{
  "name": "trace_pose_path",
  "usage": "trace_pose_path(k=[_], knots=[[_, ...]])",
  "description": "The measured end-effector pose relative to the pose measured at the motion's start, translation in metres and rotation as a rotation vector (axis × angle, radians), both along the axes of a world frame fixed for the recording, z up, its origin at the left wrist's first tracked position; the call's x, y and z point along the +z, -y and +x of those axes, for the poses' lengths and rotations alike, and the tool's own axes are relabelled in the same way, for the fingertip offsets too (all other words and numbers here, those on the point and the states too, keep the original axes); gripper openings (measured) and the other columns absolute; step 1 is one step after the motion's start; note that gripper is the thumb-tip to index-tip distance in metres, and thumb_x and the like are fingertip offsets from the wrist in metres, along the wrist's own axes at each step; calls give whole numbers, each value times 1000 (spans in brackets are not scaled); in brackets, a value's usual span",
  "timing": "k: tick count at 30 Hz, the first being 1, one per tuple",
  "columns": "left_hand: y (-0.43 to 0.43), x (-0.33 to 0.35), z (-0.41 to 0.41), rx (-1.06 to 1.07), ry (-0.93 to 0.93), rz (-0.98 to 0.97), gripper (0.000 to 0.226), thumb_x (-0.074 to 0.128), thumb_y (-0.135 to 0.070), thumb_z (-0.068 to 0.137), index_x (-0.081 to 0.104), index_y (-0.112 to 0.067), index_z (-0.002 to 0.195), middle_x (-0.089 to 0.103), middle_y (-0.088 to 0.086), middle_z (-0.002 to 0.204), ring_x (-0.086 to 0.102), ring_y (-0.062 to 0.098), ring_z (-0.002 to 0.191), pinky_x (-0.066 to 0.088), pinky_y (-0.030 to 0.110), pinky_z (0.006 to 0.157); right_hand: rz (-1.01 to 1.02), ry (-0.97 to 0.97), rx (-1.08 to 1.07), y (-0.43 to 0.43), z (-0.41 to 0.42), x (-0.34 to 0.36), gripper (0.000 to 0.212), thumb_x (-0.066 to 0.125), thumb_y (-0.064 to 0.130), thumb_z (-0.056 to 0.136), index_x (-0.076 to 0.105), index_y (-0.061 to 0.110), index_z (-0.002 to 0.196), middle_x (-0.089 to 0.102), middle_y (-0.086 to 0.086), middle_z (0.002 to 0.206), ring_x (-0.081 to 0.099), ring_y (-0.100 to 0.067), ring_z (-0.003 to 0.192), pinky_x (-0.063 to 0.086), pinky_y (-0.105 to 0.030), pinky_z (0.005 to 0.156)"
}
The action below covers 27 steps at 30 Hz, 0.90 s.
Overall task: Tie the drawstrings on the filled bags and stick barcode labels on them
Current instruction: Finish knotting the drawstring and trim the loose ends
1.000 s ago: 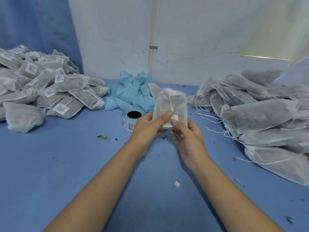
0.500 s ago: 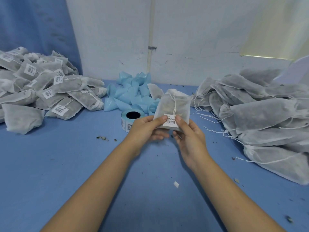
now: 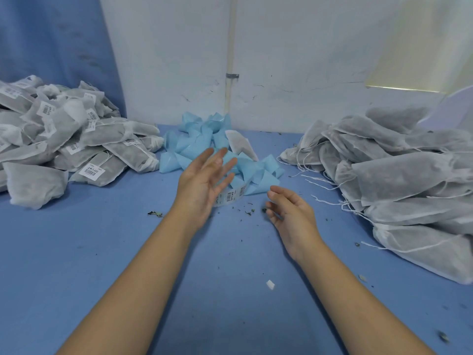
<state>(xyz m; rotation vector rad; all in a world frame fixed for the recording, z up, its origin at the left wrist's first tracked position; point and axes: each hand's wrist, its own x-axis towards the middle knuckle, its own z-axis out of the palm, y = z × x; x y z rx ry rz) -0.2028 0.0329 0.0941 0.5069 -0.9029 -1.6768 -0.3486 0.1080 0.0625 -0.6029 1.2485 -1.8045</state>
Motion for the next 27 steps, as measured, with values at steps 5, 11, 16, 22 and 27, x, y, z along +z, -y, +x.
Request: trace_pose_path(k=[5,11,16,22,27], knots=[[-14,-2,-17,1,380,-156,18,50,-8,96,66,-18,96,75,-6,81,67,7,64,50,14,60,23,-298,-127,4,-15,-2,11,61,3,89,66,13,92,62,-1,78,60,-3,57,49,-13,58],[-28,-9,-47,-55,554,-299,24,48,-2,94,64,-17,86,71,-8,68,62,5,52,44,11,53,85,-424,-276,6,-35,-7,16,57,3,90,63,18,90,62,0,86,61,-5,60,49,-14,62],[-37,-11,-84,-142,619,-392,23,47,0,93,63,-15,86,68,-5,70,60,3,52,41,9,53,26,-141,-368,10,-52,-6,17,50,1,93,56,9,107,59,-4,93,61,-10,68,50,-12,59],[-46,-7,-120,-178,603,-431,21,46,4,91,63,-9,90,66,-4,70,58,1,49,40,9,53,-230,526,-256,9,-80,7,34,54,7,95,46,2,129,54,-9,120,61,-25,105,48,-33,94],[-51,-8,-134,-192,631,-436,21,46,3,92,63,-8,93,67,-1,73,58,8,54,42,11,54,-431,867,-265,-4,-107,15,38,64,24,91,52,3,120,53,-6,131,61,-16,97,51,-25,86]])
